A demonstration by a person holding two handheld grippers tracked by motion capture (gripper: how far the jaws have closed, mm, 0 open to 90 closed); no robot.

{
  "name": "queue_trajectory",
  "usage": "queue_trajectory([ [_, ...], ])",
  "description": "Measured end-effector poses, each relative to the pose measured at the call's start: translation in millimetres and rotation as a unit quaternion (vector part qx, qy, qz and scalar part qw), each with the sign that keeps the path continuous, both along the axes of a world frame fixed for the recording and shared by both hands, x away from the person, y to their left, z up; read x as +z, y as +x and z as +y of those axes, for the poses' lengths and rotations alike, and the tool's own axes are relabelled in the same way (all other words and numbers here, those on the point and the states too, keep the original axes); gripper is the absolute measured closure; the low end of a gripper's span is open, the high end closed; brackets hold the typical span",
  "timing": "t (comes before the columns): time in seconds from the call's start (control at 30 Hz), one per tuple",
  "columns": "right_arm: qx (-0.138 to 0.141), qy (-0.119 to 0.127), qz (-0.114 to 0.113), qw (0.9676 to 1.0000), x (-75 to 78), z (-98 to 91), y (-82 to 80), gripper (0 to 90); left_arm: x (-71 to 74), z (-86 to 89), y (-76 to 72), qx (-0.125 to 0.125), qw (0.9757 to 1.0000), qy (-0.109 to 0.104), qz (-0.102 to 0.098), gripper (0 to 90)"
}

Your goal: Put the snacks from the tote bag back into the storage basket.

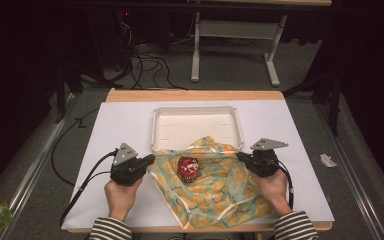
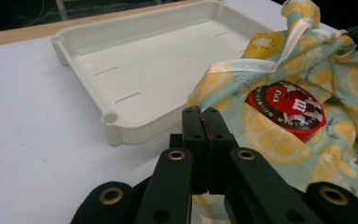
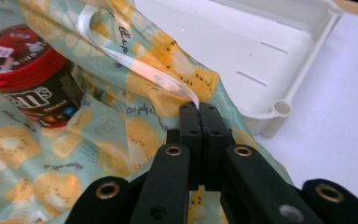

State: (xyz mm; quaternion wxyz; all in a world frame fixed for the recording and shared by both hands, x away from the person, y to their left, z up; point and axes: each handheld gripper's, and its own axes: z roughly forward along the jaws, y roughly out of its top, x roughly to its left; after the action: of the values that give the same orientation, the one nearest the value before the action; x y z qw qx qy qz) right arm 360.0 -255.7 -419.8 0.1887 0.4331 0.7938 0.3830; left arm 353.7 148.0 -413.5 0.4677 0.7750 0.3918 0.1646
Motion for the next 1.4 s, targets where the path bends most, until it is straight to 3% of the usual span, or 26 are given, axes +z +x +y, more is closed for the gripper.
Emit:
queue_trajectory([
  [0.17,-0.006,-0.006,0.02,0.9998,-6.6,-1.2,2.2,90.0,-6.3,-4.1,3.7,0.002,0.9997,0.016,0.016,89.6],
  [0.57,-0.007,-0.025,0.043,0.9987,-21.1,0.3,6.6,90.0,-22.7,-13.6,10.7,0.003,0.9971,0.051,0.056,89.6],
  [0.73,-0.004,-0.033,0.056,0.9979,-27.2,0.8,6.9,90.0,-29.9,-16.6,13.4,0.003,0.996,0.052,0.073,89.6],
  [1.0,-0.006,-0.033,0.061,0.9976,-29.6,3.0,10.3,90.0,-38.3,-20.9,18.0,0.009,0.9943,0.058,0.089,89.7],
  [1.4,-0.001,-0.032,0.068,0.9972,-31.9,10.1,13.0,90.0,-52.0,-27.1,22.8,0.015,0.9896,0.089,0.112,89.8],
])
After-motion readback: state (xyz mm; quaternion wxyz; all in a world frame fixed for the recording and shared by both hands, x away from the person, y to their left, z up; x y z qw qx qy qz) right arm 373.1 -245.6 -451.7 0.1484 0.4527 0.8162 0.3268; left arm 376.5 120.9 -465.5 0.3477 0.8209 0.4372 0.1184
